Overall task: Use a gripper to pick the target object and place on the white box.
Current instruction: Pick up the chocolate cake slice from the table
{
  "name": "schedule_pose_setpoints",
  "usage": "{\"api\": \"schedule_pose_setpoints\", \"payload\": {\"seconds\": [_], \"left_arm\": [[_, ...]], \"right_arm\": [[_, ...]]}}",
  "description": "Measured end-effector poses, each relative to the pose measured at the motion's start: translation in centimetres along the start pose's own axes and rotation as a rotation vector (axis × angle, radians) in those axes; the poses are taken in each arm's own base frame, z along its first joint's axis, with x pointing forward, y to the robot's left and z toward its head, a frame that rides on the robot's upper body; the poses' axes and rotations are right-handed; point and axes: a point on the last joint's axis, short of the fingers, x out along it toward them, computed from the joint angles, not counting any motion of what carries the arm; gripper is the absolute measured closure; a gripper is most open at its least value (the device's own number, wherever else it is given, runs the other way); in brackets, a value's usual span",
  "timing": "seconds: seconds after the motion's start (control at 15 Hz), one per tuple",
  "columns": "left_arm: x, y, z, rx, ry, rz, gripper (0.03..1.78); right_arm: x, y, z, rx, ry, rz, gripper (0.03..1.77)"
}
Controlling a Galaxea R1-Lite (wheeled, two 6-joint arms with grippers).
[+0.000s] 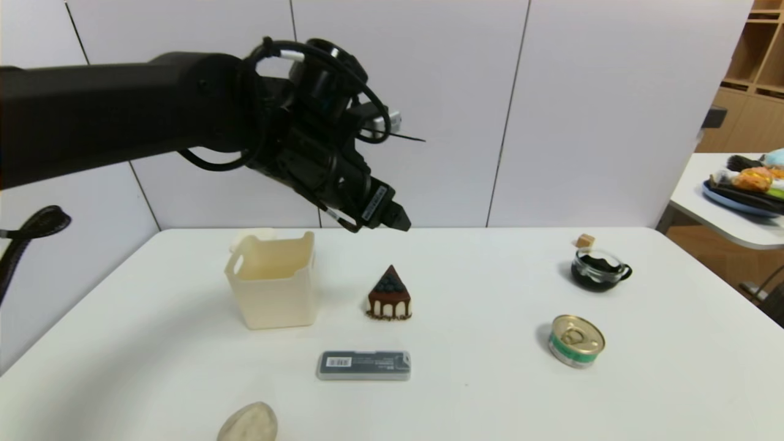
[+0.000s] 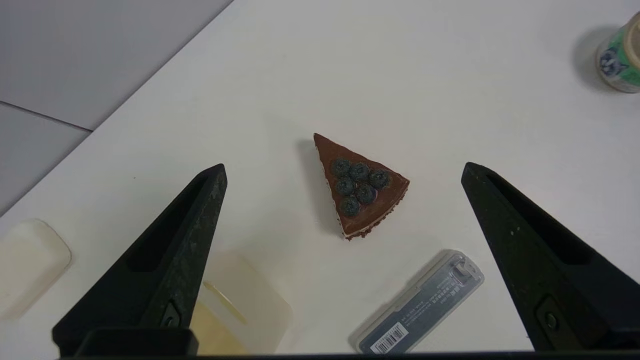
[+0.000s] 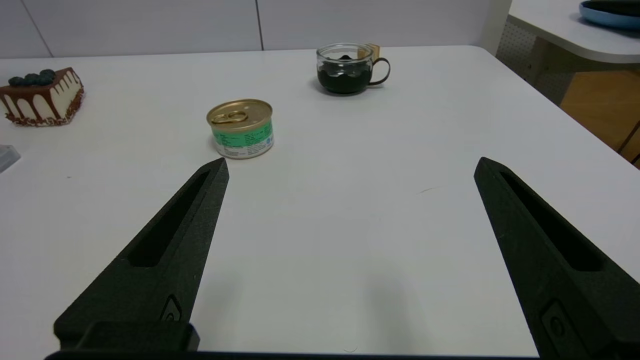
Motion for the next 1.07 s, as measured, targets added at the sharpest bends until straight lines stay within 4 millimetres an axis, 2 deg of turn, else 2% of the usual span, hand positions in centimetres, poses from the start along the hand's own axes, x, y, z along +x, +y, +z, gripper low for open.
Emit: {"api": "schedule_pose_setpoints", "payload": {"seconds": [0.4,0.67,1.07], "left_arm": [[5.8,-2.7,-1.5,-0.07,0.117,0.13,0.12],[8.2,-3.8,-2.6,-0.101,0.173,0.197,0.12],[10.5,-4.5,-3.9,-0.127,0.239,0.206,0.12]], "right_arm": [[0.0,0.0,0.0,0.0,0.0,0.0,0.1],[0.0,0.0,0.0,0.0,0.0,0.0,0.1],[0.0,0.0,0.0,0.0,0.0,0.0,0.1]]}}
